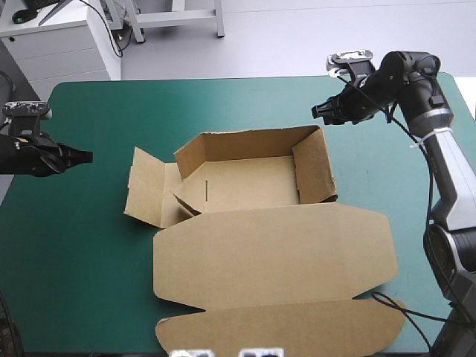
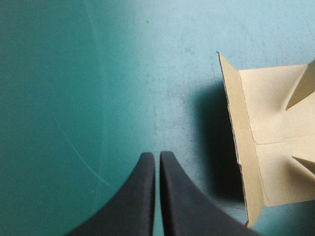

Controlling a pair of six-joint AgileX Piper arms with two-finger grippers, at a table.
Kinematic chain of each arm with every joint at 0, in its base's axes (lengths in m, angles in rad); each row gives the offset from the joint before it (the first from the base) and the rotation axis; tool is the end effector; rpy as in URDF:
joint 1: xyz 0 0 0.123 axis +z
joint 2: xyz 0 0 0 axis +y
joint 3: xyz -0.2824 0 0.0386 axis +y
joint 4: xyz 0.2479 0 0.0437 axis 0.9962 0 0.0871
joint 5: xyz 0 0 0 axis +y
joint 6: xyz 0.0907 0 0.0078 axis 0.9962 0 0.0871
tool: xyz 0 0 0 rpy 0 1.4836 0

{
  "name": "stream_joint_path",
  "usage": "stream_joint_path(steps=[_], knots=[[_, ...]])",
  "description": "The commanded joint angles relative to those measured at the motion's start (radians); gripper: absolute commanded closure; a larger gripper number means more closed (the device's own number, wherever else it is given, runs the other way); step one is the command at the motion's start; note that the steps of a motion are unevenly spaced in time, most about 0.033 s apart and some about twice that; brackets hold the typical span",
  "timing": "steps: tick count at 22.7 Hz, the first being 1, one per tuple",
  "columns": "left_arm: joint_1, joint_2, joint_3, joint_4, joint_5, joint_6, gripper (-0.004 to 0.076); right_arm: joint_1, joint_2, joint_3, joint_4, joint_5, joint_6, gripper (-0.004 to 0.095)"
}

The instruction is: Fold the box

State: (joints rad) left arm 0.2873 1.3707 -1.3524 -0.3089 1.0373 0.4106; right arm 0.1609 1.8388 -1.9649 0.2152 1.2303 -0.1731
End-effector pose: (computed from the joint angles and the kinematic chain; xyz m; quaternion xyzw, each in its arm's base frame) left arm 0.2768 0.0569 0.3752 0.0228 0.9440 -0.0405 0.3267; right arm 0.3917 0.0821 0.3841 -0.1522 0.9442 0.1055 0.2724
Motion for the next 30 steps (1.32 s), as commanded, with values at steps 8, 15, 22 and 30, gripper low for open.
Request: stream_joint_path(steps=[8,15,22,30], knots=[[0.002,-0.028,-0.029,-0.028,-0.004,0.001,0.0716,0.001,-0.058,0.181,0.116,0.013,0.007,0.0515],[0.002,-0.028,-0.029,-0.032,0.021,0.004,0.0716,0.001,0.009,0.244,0.174,-0.012,-0.024,0.056],[0.002,-0.028,-0.029,-0.052,0.05,0.003,0.0716,0.001,0.09,0.244,0.196,-0.013,-0.015,0.0916],[0.002,-0.028,-0.029,-0.133,-0.019,-0.026,0.0716,-0.004,0.028,0.212,0.201,-0.085,-0.02,0.0926]])
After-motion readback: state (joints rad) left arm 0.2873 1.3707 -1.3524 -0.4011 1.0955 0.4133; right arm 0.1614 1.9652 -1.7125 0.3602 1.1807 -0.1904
